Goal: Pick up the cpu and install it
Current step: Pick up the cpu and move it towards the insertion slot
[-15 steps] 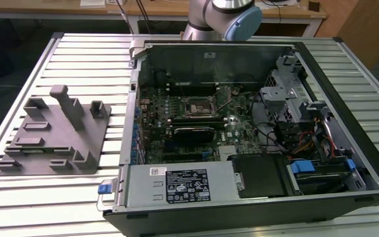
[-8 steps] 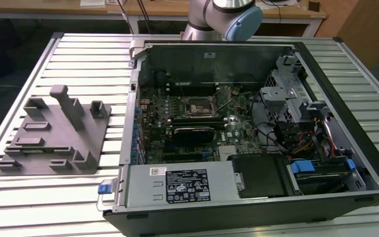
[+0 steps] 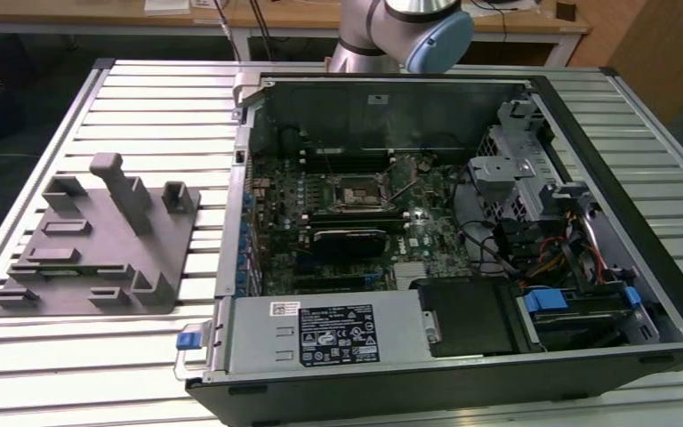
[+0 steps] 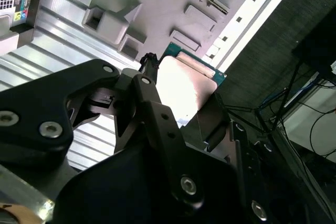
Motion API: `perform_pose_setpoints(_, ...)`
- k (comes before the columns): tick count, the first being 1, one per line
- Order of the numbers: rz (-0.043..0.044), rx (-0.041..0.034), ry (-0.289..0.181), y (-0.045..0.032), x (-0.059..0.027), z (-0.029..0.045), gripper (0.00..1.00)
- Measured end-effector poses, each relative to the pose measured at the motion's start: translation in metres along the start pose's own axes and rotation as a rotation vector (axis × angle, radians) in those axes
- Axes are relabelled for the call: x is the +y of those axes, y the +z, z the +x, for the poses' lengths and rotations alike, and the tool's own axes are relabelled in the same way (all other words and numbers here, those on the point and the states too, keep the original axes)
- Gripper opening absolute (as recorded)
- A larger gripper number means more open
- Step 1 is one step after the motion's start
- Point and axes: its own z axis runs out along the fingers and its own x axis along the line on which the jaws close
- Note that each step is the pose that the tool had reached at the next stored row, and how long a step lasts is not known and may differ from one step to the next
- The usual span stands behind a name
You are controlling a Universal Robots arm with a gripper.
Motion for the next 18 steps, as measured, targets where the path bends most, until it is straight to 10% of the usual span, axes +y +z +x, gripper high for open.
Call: perform_pose_setpoints(18, 0.0, 0.0, 0.0, 0.0007, 0.0003, -0.019, 0.55)
